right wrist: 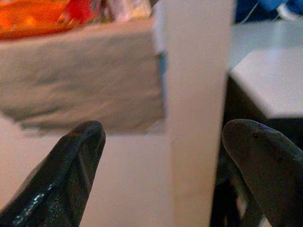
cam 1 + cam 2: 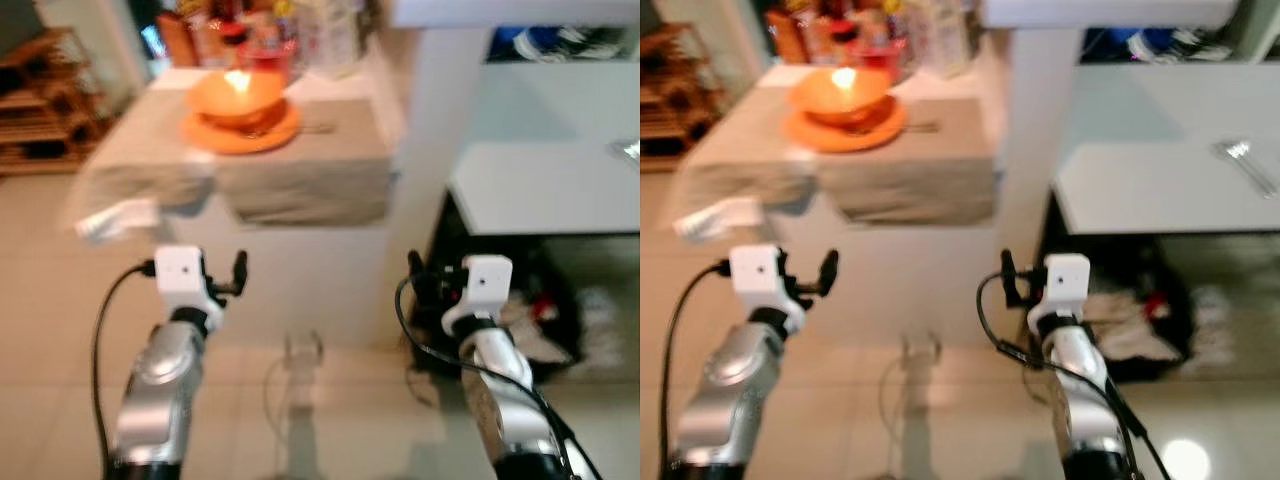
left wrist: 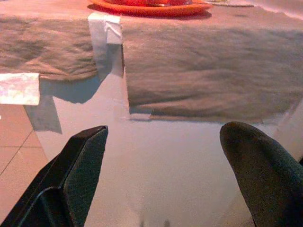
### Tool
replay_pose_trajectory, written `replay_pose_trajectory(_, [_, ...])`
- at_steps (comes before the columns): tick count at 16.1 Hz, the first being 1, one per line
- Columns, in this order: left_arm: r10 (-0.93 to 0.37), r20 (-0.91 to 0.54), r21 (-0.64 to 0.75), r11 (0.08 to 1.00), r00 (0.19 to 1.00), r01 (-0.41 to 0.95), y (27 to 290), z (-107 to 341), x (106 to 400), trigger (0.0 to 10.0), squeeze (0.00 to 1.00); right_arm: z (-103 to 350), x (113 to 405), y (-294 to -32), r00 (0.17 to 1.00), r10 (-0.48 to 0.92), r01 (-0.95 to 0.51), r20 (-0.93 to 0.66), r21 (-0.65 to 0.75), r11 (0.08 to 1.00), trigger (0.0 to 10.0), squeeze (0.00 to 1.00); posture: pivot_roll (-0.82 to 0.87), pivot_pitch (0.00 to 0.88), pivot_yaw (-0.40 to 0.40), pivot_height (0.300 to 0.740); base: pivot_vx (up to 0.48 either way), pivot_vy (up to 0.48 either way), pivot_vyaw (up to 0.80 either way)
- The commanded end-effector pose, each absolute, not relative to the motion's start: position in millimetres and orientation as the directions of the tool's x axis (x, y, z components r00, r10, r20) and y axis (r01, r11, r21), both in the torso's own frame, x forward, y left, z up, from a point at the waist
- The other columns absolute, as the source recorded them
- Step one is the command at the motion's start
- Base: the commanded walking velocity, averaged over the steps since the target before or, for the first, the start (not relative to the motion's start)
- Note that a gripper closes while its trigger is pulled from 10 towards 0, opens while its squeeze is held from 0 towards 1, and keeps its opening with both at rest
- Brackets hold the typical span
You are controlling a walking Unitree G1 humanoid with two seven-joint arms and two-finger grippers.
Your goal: Setting the table
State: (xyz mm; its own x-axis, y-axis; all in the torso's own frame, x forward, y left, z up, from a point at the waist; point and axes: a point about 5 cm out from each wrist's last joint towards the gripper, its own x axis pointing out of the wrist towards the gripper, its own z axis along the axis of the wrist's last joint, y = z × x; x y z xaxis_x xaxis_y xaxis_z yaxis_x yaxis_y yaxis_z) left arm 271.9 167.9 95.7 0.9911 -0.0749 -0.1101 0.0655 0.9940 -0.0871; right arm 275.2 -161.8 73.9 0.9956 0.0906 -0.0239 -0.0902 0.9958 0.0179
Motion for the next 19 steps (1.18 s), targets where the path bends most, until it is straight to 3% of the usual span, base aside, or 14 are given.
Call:
replay_pose_trajectory(1, [-0.084, -0.103, -0.078, 0.994, 0.991, 0.076, 166, 97, 273, 10.0, 0.0, 76, 277, -162, 0.995, 0.096, -0.096, -0.014, 0.009, 0.995, 10.0, 0.0, -0.09, 0.0, 0.063, 0.731, 0.0, 0.0, 0.0])
replay_pose_trajectory(9, [-0.084, -0.082, -0.051, 0.995, 0.993, 0.08, 166, 99, 272, 10.0, 0.0, 74, 279, -158, 0.992, 0.124, -0.124, -0.017, -0.023, 0.992, 10.0, 0.0, -0.08, 0.0, 0.059, 0.731, 0.0, 0.0, 0.0])
replay_pose_trajectory(19, [-0.079, 0.031, -0.017, 0.997, 0.996, 0.08, 166, 121, 282, 10.0, 0.0, 94, 285, -165, 0.992, 0.064, -0.06, 0.105, -0.044, 0.997, 10.0, 0.0, -0.1, 0.0, 0.067, 0.731, 0.0, 0.0, 0.0])
